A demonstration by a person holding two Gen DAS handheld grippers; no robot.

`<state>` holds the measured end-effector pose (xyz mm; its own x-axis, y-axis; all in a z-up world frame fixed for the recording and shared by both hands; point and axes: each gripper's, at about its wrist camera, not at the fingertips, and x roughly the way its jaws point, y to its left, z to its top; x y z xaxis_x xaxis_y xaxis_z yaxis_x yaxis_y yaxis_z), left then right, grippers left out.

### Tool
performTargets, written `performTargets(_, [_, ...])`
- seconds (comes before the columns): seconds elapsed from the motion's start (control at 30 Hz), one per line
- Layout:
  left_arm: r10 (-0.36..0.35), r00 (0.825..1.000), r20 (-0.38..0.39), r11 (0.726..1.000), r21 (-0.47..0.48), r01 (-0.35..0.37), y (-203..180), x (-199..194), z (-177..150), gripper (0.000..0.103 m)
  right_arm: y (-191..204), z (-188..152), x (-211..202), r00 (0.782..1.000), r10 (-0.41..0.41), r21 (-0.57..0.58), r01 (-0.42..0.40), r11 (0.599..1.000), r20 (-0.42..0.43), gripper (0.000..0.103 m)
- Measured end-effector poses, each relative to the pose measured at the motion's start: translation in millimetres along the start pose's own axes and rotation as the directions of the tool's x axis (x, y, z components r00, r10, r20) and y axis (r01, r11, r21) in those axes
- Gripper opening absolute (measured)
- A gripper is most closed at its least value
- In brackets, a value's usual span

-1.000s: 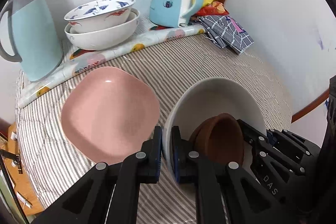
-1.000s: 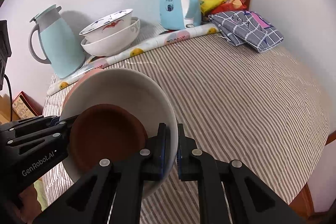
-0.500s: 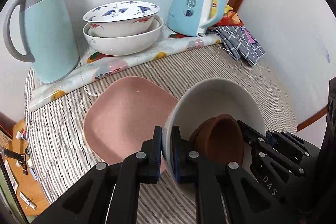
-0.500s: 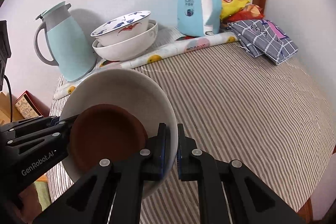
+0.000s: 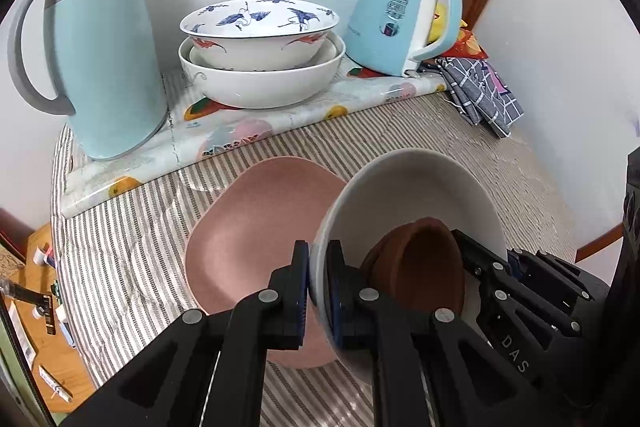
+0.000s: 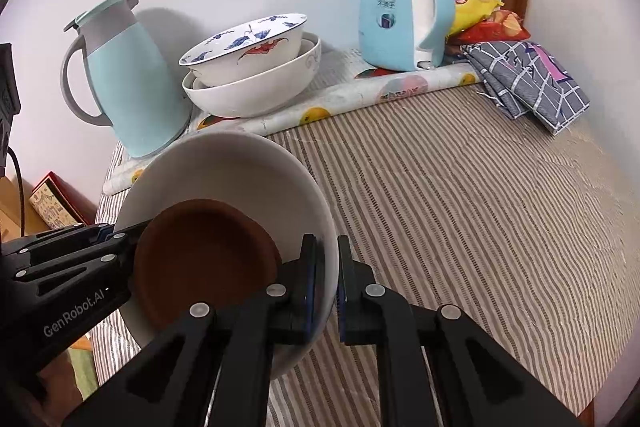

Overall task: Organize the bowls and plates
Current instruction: 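Lower the white bowl onto the pink plate and open both grippers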

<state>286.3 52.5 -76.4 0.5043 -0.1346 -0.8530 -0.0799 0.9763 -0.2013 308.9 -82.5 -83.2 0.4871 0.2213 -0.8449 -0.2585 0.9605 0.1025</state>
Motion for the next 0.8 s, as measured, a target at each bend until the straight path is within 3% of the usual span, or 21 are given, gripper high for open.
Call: performTargets(0.8, [0.039,0.999,-0.038,0.998,-0.049,-0.04,35.4,25.7,7.4,0.01,24.6,14.4,43.8,0.998,0.04,-0.036,-0.041,0.998,-0.048,0.008])
